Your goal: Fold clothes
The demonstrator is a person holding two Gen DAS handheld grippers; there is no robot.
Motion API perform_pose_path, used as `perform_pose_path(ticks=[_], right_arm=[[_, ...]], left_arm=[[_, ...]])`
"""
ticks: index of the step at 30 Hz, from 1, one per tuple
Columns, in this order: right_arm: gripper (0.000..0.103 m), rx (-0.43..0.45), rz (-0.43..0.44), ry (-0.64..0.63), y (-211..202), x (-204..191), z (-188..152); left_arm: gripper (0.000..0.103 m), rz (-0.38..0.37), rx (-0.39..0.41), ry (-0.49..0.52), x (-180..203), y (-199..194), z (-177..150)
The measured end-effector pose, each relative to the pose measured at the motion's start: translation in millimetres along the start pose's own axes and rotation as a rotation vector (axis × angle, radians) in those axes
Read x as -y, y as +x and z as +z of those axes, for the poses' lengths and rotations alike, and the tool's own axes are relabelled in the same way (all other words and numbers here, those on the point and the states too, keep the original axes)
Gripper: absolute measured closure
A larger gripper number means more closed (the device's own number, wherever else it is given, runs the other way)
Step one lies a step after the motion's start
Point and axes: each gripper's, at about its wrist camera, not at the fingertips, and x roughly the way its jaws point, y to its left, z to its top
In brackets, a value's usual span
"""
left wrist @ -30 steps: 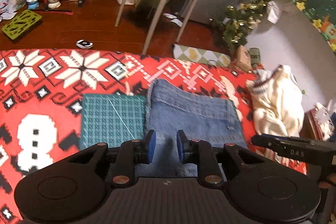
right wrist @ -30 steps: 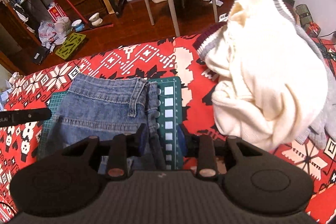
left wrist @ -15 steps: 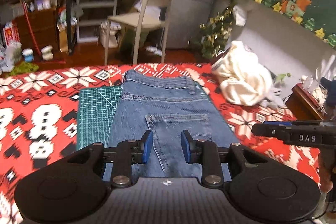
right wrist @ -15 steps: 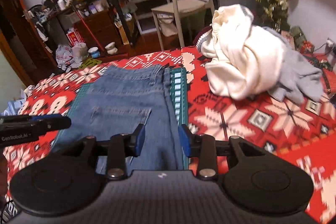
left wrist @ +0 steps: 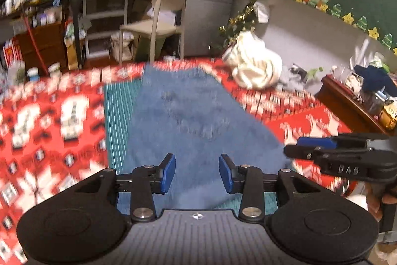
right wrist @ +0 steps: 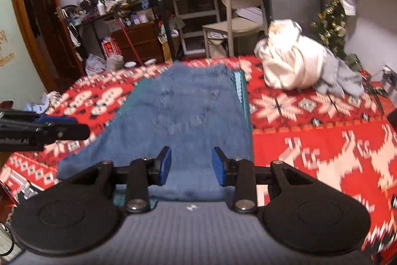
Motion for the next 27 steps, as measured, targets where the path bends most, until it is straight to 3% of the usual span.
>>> perform_pose_path(ticks=[5, 13, 21, 27], right_arm=[[0.064, 0.025, -0.03, -0.021, 2.8, -2.0, -23.4], [0.065, 0.006, -0.052, 0.035, 36.0, 16.3, -37.4], [0.063, -0.021, -0.056, 0.078, 34.6, 30.8, -48.5], [0.062, 0.031, -0.083, 0.186, 23.6, 54.4, -43.2]], left_arm=[[0.065, -0.015, 0.008, -0.01, -11.5, 13.8, -28.8], [0.067, 0.022, -0.011, -0.009, -27.9, 34.9, -43.5], [0.067, 0.022, 0.004, -0.069, -44.4, 18.5, -46.4], [0.047, 0.092, 0.053, -0.132, -64.5, -14.5, -46.0]])
